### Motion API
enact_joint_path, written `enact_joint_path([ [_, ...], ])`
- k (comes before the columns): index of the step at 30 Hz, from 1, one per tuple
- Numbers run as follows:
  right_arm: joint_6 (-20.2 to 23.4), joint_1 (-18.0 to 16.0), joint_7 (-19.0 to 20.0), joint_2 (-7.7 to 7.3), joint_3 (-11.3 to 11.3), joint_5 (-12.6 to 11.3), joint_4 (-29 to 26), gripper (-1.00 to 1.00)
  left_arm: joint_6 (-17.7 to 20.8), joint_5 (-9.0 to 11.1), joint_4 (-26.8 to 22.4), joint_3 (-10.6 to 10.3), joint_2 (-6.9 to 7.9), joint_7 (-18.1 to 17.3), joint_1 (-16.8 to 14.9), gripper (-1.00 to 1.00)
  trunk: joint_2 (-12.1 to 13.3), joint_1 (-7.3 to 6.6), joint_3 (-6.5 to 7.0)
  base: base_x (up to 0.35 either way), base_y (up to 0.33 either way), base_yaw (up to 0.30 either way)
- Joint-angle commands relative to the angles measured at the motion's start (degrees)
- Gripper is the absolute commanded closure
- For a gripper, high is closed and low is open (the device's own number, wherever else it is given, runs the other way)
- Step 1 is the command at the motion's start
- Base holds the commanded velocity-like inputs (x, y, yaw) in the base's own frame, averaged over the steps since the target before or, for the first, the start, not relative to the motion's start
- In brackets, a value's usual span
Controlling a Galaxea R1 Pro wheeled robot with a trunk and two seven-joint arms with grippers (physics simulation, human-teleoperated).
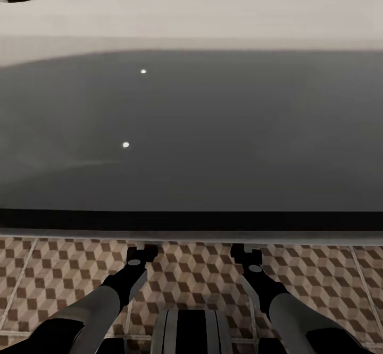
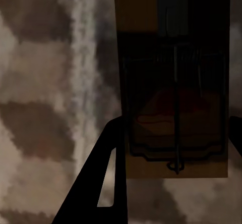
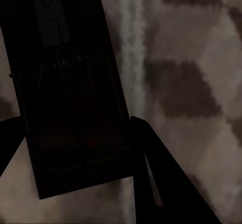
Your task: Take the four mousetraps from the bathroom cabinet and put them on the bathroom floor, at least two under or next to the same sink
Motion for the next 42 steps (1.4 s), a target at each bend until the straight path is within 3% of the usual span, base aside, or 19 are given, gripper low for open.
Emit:
enact_joint_path([
  [1,-0.11,-0.03,-0.62,-0.03,0.51,-0.21,0.12,1.0,-0.05,-0.29,0.07,-0.43,0.02,0.57,-0.03,1.0,-0.01,-0.01,-0.03,0.0,0.0,0.0],
  [7,-0.15,-0.03,-0.6,-0.04,0.51,-0.22,0.22,1.0,0.0,-0.29,0.07,-0.43,0.0,0.57,-0.03,1.0,-0.01,-0.01,-0.03,0.0,0.0,0.0],
  [8,-0.16,-0.03,-0.6,-0.04,0.51,-0.22,0.22,-1.0,0.01,-0.29,0.07,-0.43,0.01,0.57,-0.03,1.0,-0.01,-0.01,-0.03,0.0,0.0,0.0],
  [42,-0.18,-0.03,-0.6,-0.04,0.51,-0.13,0.23,-1.0,0.08,-0.32,0.14,-0.43,-0.04,0.56,-0.03,1.0,-0.01,-0.01,-0.03,0.0,0.0,0.0],
])
